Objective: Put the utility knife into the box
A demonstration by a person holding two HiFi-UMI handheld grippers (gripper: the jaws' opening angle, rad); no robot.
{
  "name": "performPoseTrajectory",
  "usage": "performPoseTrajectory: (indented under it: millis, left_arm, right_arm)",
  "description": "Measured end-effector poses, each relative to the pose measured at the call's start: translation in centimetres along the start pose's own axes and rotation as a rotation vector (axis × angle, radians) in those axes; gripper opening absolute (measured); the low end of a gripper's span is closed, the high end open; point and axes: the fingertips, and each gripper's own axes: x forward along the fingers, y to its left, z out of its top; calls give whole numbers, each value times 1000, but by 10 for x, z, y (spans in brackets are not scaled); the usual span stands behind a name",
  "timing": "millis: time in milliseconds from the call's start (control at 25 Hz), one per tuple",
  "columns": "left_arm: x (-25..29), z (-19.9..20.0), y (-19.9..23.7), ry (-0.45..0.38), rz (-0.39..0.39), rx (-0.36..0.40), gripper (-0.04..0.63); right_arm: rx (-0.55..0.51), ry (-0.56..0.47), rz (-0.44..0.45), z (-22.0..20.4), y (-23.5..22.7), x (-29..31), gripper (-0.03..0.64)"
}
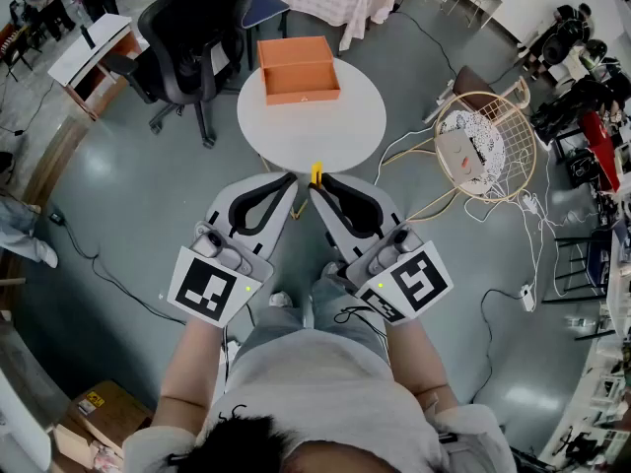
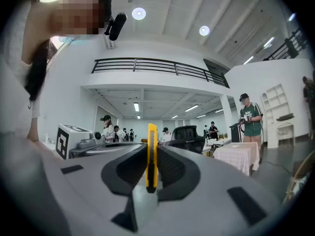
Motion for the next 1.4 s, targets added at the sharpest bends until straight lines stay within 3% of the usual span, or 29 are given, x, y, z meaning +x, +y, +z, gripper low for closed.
performPoseTrajectory:
  millis: [560, 1400]
  left_arm:
    - [12, -4, 4, 8, 14, 1, 9]
    - [151, -10, 3, -8, 191, 2, 9]
  right_arm:
    - [13, 1, 14, -2, -12, 4, 67]
    - [34, 1, 202, 8, -150, -13, 67]
